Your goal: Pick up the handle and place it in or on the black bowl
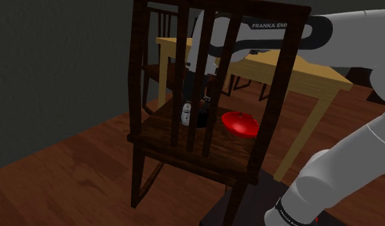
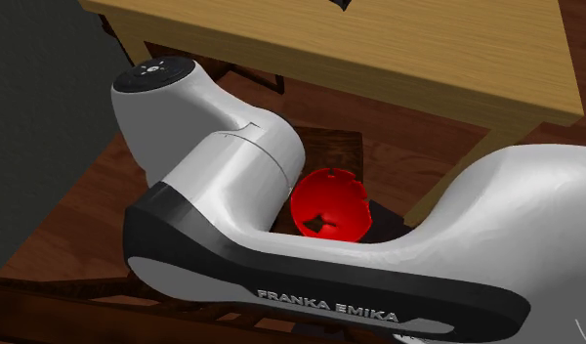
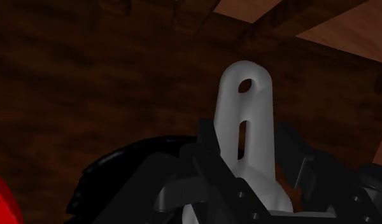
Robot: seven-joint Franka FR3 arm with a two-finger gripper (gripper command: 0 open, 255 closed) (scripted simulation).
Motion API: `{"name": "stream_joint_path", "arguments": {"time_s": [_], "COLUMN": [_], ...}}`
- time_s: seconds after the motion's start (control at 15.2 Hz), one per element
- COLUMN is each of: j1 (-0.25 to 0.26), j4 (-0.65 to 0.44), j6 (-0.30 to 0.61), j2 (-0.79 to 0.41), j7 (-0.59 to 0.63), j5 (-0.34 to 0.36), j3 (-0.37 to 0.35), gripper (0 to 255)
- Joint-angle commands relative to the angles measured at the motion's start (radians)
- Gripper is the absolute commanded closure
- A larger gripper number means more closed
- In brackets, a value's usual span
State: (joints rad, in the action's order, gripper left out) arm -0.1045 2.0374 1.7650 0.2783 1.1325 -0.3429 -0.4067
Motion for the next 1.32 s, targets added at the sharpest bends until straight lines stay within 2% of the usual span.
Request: {"name": "stream_joint_path", "arguments": {"time_s": [0.0, 0.2, 0.26, 0.53, 0.59, 0.86, 1.25], "j1": [-0.011, -0.05, -0.051, -0.049, -0.064, -0.079, -0.061], "j4": [0.012, 0.012, 0.022, -0.009, 0.012, -0.127, -0.127], "j6": [0.0, -0.001, 0.007, -0.016, -0.002, -0.129, -0.128], "j2": [-0.007, -0.001, -0.001, -0.007, 0.001, -0.011, -0.014], "j7": [-0.005, -0.014, -0.02, -0.006, -0.018, -0.013, -0.009], "j5": [0.233, 0.223, 0.223, 0.225, 0.219, 0.226, 0.231], "j3": [-0.057, -0.09, -0.088, -0.092, -0.102, -0.105, -0.09], "gripper": [255, 255, 0, 0, 0, 0, 0]}}
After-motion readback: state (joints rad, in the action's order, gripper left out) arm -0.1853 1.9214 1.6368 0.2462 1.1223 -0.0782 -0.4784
